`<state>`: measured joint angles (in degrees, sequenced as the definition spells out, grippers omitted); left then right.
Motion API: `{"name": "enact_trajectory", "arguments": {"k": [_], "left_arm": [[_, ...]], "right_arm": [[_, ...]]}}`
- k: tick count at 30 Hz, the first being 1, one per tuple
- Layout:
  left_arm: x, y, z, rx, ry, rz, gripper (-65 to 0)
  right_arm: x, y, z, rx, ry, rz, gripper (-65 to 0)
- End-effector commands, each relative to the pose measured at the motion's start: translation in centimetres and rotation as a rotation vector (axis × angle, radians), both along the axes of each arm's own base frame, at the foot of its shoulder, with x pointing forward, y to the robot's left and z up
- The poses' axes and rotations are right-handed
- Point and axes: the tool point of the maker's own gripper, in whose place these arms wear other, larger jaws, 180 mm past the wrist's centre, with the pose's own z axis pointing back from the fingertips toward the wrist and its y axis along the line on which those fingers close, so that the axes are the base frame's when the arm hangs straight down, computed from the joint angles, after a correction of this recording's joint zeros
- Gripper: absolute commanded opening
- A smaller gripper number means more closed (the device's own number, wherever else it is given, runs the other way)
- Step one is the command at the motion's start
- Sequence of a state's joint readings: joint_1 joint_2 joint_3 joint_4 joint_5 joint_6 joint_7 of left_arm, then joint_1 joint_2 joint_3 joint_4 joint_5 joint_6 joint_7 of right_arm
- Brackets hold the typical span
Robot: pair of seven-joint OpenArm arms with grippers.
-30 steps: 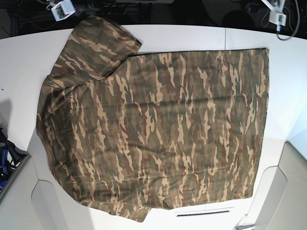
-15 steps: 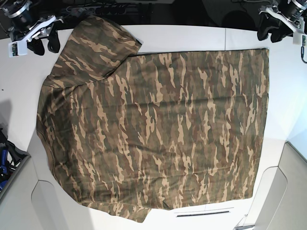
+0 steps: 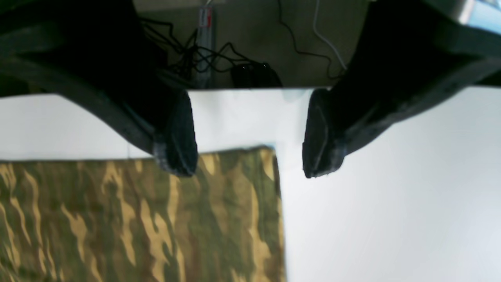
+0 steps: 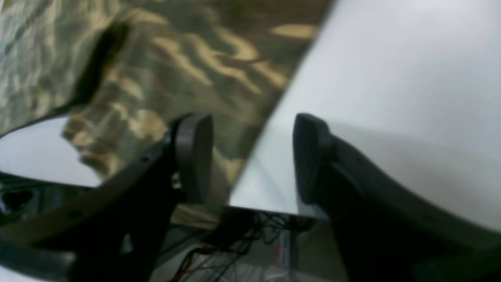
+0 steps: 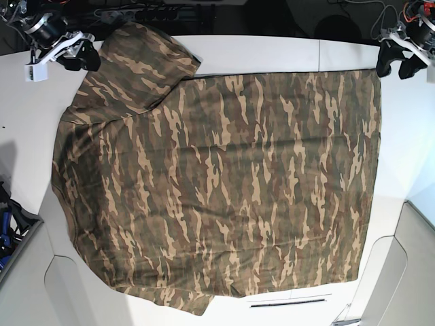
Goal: Fold the T-shirt properly
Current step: 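Move both grippers down to the shirt's shoulder corners and grasp them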
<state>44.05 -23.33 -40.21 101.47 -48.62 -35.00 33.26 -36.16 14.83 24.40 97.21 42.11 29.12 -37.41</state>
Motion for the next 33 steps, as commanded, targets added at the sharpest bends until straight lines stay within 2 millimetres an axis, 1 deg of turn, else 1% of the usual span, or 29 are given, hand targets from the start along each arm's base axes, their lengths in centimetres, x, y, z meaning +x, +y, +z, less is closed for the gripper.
{"name": "enact_trajectory", "arguments": {"k": [1, 6, 9, 12, 15, 22, 25, 28, 33], "left_arm": [[0.8, 0.7, 0.9, 0.012, -0.034, -0.005, -19.8], [1.8, 2.2, 0.6, 0.007, -0.042, 0.022, -19.8], [2.3, 2.9, 0.2, -0.005, -0.044, 0.04, -19.8], [2.8, 3.5, -0.4, -0.015, -0.038, 0.051, -19.8], [2.7, 3.6, -2.0, -0.043, -0.009, 0.067, -19.8], [1.7, 1.7, -6.4, -0.12, 0.094, 0.058, -19.8], [1.4, 1.1, -7.3, -0.137, 0.119, 0.051, -19.8], [0.7, -0.1, -8.0, -0.163, 0.167, 0.014, -19.9], [-1.2, -2.4, -8.7, -0.241, 0.224, -0.049, -19.9]], "right_arm": [[-0.2, 0.7, 0.1, 0.015, 0.0, 0.019, -32.0], [-0.8, 4.4, -0.5, 0.092, 0.017, 0.055, -32.0], [-0.9, 6.1, -0.7, 0.127, 0.016, 0.067, -32.0], [-0.9, 7.1, -0.7, 0.151, 0.014, 0.062, -32.0], [-1.0, 7.4, -0.7, 0.161, 0.014, 0.055, -32.0], [-1.1, 7.3, -0.9, 0.143, 0.02, 0.063, -32.0], [-1.1, 7.3, -0.9, 0.143, 0.02, 0.064, -32.0], [-1.1, 7.3, -0.9, 0.143, 0.017, 0.062, -32.0], [-1.0, 7.2, -0.8, 0.143, 0.011, 0.059, -32.0]]}}
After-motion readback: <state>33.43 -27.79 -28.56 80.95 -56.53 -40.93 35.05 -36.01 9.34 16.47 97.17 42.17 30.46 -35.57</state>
